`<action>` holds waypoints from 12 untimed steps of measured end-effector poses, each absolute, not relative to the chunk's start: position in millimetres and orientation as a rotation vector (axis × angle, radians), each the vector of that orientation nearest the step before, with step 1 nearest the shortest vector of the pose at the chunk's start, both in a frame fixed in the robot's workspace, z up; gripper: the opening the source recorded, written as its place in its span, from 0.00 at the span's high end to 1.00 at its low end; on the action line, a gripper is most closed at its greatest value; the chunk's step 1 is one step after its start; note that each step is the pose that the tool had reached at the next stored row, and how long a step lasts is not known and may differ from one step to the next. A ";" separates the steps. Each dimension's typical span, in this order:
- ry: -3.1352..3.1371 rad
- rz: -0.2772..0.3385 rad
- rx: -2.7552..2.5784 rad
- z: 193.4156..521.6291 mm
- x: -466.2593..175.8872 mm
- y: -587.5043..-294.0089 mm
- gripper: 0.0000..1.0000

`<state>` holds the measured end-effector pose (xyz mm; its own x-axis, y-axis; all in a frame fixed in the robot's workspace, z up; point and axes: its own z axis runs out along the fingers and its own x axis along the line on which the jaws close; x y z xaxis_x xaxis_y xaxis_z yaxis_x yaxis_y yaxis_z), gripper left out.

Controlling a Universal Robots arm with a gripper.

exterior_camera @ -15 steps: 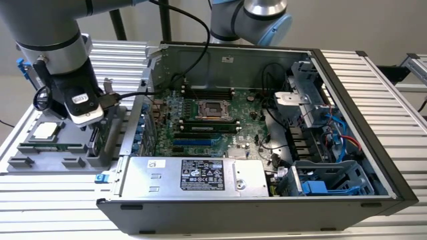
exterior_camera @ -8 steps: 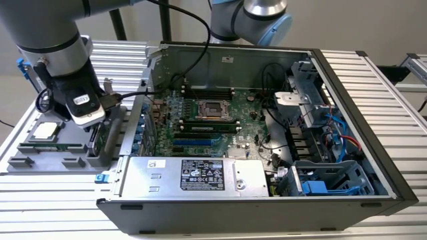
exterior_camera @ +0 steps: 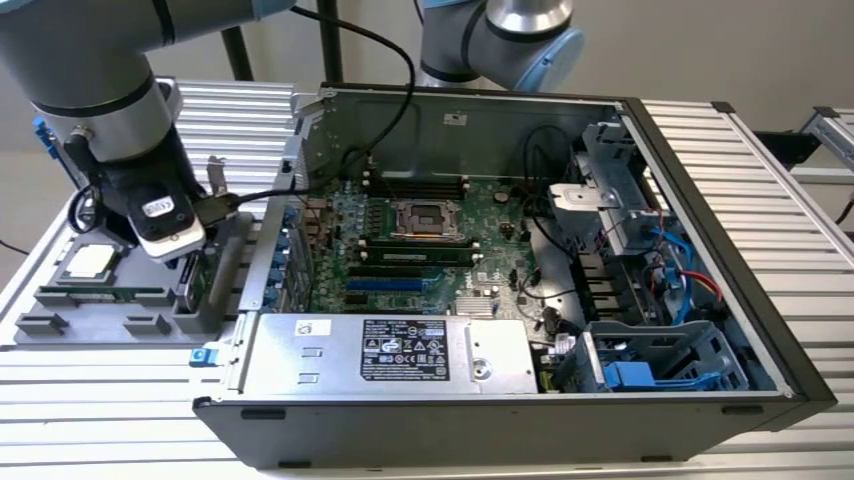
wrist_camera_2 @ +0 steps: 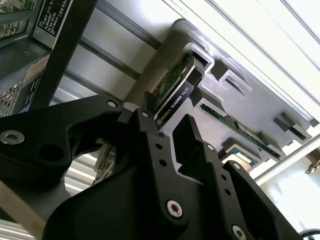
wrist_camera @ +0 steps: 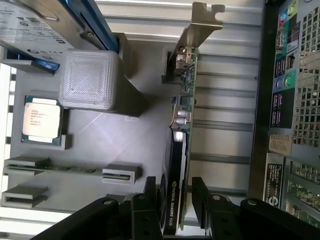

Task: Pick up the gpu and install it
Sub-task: 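Pick up the gpu and move the gpu toward the slot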

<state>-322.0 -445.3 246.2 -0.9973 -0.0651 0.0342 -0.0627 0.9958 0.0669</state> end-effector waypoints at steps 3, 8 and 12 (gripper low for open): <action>-3.102 -0.102 0.100 243.2 -322.5 -445.3 0.00; -3.102 -0.102 0.099 240.2 -322.9 -445.3 0.00; -3.102 -0.102 0.099 239.9 -322.9 -445.2 0.00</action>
